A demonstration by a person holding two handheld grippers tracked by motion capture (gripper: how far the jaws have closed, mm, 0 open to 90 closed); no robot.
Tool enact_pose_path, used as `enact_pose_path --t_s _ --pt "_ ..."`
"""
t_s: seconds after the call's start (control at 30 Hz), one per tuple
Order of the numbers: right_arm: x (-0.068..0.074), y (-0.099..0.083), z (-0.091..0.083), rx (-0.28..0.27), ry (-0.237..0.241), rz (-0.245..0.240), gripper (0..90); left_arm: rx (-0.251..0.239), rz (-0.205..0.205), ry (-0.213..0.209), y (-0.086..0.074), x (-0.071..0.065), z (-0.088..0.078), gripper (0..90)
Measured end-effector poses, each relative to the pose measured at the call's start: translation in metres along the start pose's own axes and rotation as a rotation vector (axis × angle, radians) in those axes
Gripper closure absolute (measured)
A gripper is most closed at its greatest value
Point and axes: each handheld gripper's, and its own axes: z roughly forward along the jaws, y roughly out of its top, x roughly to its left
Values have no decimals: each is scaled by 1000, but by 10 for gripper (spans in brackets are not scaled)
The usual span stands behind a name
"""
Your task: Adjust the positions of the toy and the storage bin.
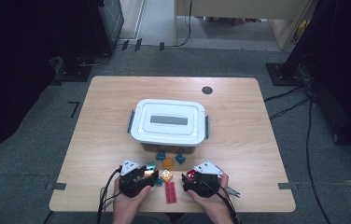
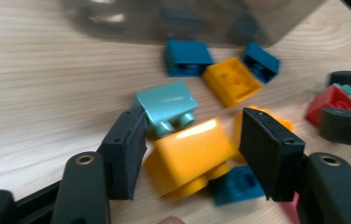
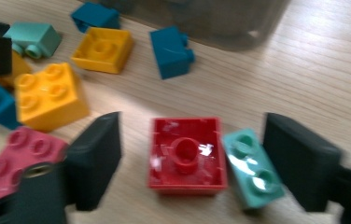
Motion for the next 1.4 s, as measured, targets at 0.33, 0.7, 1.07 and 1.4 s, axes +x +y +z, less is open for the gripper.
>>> enact_pose_path --t_s 0.33,0.7,1.07,1.4 --pt "-33 -4 -7 -20 -62 29 432 25 32 -67 8 -35 32 514" --pt "-69 -12 -22 -37 -81 76 327 21 81 -173 22 -70 62 451" --pt "-26 -6 -34 -115 -73 3 260 -67 77 -7 21 -13 8 443" --pt "24 0 -20 -106 36 -60 242 -8 49 46 31 -1 36 523"
